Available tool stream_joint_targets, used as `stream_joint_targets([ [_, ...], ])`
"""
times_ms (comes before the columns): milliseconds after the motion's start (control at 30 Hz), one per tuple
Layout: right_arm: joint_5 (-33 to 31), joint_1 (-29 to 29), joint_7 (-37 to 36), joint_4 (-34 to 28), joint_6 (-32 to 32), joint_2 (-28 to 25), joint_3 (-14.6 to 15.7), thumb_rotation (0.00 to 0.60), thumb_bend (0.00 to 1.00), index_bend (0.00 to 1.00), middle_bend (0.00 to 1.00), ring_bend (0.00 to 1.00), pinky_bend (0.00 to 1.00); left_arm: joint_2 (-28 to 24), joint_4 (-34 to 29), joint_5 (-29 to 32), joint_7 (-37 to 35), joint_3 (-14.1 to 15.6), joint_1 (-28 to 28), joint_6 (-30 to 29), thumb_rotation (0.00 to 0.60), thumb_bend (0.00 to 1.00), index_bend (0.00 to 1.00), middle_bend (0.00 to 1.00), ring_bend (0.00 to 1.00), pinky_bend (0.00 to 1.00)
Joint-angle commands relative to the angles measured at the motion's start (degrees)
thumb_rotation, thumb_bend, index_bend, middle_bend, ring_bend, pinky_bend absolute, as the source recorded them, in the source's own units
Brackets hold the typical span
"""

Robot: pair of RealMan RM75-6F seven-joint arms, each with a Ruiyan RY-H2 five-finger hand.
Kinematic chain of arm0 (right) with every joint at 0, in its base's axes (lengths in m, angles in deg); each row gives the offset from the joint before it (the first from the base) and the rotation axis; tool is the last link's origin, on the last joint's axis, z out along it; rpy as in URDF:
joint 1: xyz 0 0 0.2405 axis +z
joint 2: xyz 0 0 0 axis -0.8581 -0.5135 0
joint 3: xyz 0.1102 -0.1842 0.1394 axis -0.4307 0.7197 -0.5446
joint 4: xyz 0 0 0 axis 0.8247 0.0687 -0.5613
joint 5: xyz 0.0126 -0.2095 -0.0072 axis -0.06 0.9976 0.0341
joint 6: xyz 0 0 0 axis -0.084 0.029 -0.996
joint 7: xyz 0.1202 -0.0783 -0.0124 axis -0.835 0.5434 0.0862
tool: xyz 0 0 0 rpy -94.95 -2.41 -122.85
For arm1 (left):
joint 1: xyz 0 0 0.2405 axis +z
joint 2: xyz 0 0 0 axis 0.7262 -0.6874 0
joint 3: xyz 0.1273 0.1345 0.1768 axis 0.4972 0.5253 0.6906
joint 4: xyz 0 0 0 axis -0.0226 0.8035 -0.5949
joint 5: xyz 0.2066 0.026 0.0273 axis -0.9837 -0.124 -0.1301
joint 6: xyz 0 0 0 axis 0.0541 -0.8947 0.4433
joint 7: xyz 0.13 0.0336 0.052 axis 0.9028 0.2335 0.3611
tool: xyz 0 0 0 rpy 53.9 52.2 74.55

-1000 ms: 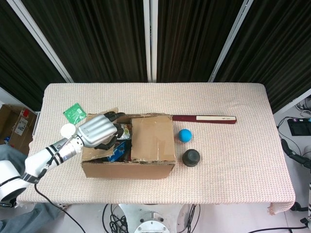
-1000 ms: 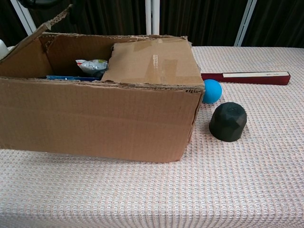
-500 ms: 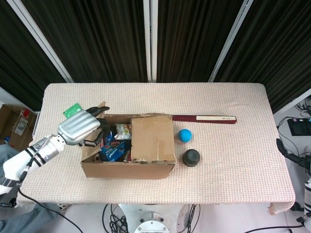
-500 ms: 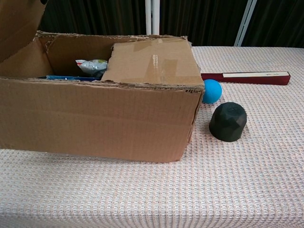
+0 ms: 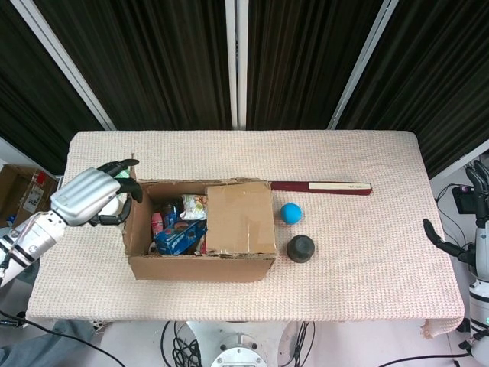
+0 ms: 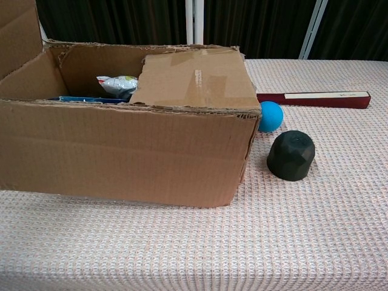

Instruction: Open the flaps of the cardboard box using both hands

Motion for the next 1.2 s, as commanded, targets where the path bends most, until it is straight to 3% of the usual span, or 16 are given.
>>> stream_joint_targets([
  [33, 0.1, 0.0, 0.1, -0.1, -0.1, 0.0, 0.0, 0.600, 0.17, 0.00, 0.00, 0.00, 0.00, -0.3, 0.8, 0.1, -0.4, 0.3, 1.6, -1.5, 0.298, 0.66, 0.43, 0.44, 0.07, 0.16],
  [567, -0.3, 0.1, -0.2, 0.3, -1.0, 0.2, 0.5, 0.600, 0.17, 0.00, 0.00, 0.00, 0.00, 1.1, 4.8, 6.9, 4.8, 0.8, 10.9, -8.1, 0.241, 0.66, 0.43, 0.44, 0.07, 0.16],
  [767, -0.1, 0.3, -0.1, 0.1, -1.3, 0.1, 0.5, 0.600, 0.17, 0.00, 0.00, 0.00, 0.00, 0.8, 6.4, 9.6, 4.0, -0.5, 14.6, -13.9, 0.205, 0.64, 0.43, 0.41, 0.07, 0.16],
  [867, 0.8, 0.8, 0.4, 0.0, -2.0, 0.0, 0.9, 0.600, 0.17, 0.00, 0.00, 0.00, 0.00, 1.2, 6.5, 12.3, 6.0, -1.5, 17.0, -17.9, 0.201, 0.48, 0.38, 0.34, 0.07, 0.16],
  [933, 1.8, 1.4, 0.7, -0.2, -2.8, -0.1, 1.1, 0.600, 0.17, 0.00, 0.00, 0.00, 0.00, 1.9, 5.7, 14.5, 7.7, -1.8, 19.0, -20.3, 0.262, 0.28, 0.32, 0.30, 0.09, 0.17],
  [1000, 3.7, 2.8, 1.7, -0.8, -4.6, -0.7, 1.4, 0.600, 0.21, 0.00, 0.00, 0.00, 0.00, 3.0, 5.2, 15.7, 10.3, -1.4, 21.2, -22.7, 0.320, 0.14, 0.26, 0.27, 0.09, 0.17],
  [1100, 5.7, 6.2, 3.9, -3.0, -9.4, -2.3, 1.3, 0.600, 0.32, 0.00, 0.00, 0.00, 0.00, 5.3, 5.4, 14.9, 14.0, 0.2, 24.4, -25.7, 0.332, 0.02, 0.17, 0.21, 0.09, 0.18],
  [1200, 6.7, 11.6, 6.7, -6.2, -17.0, -3.9, 0.3, 0.600, 0.53, 0.00, 0.00, 0.00, 0.00, 7.6, 6.3, 13.8, 15.2, 1.6, 27.5, -28.7, 0.317, 0.00, 0.11, 0.13, 0.07, 0.18],
])
